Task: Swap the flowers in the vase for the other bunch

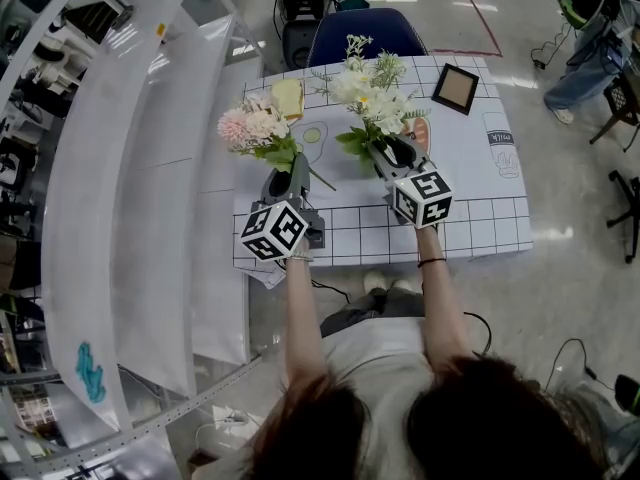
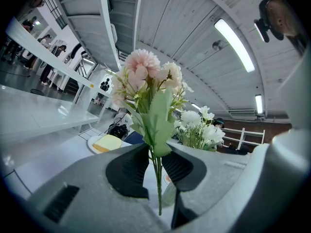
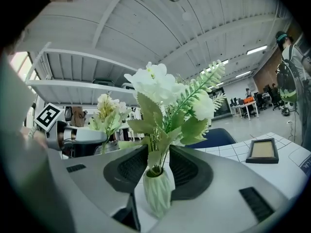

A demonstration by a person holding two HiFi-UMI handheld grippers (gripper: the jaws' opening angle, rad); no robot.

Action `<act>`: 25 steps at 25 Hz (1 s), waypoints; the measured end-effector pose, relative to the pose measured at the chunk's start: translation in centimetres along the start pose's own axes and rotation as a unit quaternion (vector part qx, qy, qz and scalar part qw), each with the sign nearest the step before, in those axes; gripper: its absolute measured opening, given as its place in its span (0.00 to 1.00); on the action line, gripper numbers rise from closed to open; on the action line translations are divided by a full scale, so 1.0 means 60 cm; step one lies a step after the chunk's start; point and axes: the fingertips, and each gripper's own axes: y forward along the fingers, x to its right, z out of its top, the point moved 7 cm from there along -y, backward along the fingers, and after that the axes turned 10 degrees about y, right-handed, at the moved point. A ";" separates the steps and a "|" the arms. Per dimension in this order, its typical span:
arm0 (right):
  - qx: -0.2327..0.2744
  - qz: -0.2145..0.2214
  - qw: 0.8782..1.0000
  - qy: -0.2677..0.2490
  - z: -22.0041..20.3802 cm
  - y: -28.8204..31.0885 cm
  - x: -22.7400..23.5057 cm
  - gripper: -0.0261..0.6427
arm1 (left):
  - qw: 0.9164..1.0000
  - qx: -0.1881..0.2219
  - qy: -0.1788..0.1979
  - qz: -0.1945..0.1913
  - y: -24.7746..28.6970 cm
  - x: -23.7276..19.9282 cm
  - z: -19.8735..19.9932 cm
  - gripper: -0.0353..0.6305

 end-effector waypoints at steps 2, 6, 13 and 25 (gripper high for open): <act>0.000 0.000 1.000 0.002 0.000 -0.001 0.000 0.20 | 1.000 0.000 0.000 -0.001 0.001 0.002 0.000 0.17; -0.003 0.001 1.000 0.007 0.000 -0.008 0.004 0.20 | 1.000 -0.002 0.000 -0.004 0.002 0.009 -0.002 0.17; 0.008 0.013 1.000 0.024 0.008 -0.025 0.008 0.20 | 1.000 -0.004 0.001 -0.005 -0.002 0.022 -0.006 0.17; 0.016 0.035 0.999 0.036 0.027 -0.055 0.008 0.20 | 1.000 0.001 0.002 -0.004 -0.016 0.046 -0.004 0.17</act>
